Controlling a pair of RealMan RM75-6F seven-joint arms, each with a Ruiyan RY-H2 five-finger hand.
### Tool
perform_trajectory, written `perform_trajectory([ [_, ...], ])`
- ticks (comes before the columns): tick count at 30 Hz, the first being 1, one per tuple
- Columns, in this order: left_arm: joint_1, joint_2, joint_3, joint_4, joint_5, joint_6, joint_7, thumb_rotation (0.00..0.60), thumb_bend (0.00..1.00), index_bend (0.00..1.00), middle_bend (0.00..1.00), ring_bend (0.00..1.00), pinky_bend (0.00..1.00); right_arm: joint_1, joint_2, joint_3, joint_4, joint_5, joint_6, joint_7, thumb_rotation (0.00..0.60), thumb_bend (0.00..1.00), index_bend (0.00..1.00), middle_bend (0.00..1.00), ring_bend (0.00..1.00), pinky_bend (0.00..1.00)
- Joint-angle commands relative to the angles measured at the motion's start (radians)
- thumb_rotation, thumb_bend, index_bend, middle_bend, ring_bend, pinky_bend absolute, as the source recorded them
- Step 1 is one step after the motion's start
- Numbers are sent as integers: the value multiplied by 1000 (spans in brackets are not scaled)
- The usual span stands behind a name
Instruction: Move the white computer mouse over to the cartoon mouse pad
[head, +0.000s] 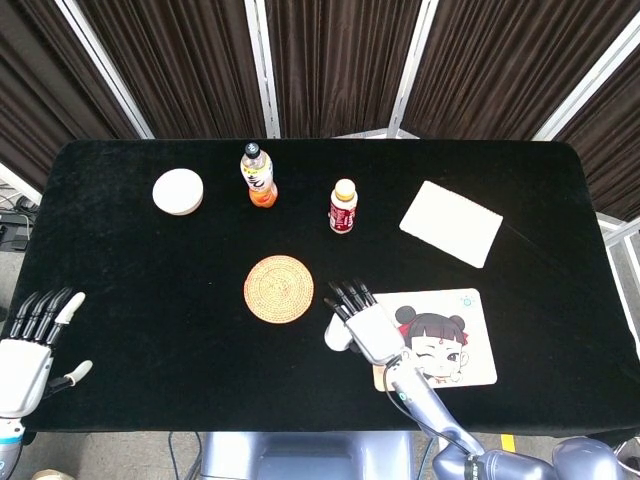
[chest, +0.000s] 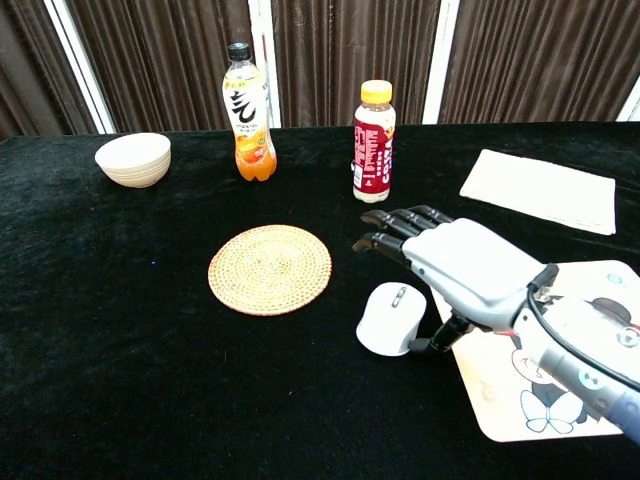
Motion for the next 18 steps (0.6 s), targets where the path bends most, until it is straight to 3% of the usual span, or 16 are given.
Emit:
perform_trajectory([
  [1, 0, 2, 0, -1, 2, -5, -6, 600, 72, 0, 0, 0, 0, 10, -15, 2, 14, 3, -4, -5, 600, 0, 179, 0, 0, 0],
  [18, 0, 13, -1, -8, 10, -42, -39, 600, 71, 0, 0, 0, 0, 41, -47, 8, 64, 46, -38, -51, 600, 0, 237, 27, 0, 0],
])
